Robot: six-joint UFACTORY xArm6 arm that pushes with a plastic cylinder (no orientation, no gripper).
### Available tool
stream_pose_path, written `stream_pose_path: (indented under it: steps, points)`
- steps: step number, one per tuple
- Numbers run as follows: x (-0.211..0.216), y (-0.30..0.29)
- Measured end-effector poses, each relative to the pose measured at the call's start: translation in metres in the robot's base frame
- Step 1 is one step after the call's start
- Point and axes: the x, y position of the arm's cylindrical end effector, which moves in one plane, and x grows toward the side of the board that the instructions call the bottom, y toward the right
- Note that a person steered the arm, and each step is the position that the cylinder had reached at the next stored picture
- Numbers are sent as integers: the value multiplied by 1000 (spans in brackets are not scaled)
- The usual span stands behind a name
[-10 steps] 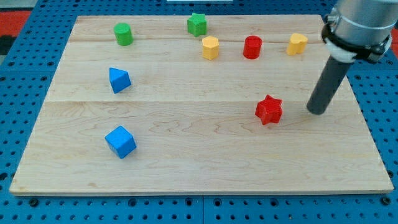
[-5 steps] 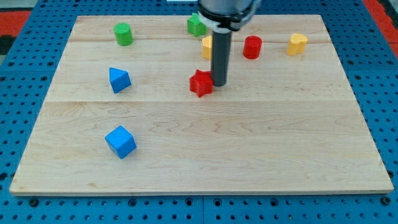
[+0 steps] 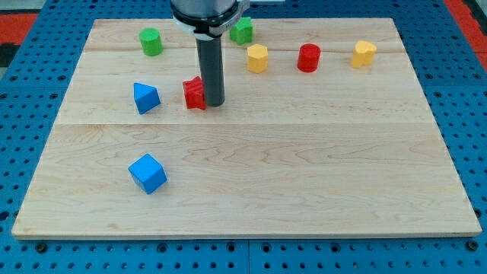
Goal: Push the red star towards top center
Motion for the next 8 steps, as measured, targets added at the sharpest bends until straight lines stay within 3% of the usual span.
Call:
stream_pose_path:
  steps: [1, 3, 6, 8]
  points:
    - [18, 0]
    - [19, -65]
    - [19, -23]
    - [-6, -30]
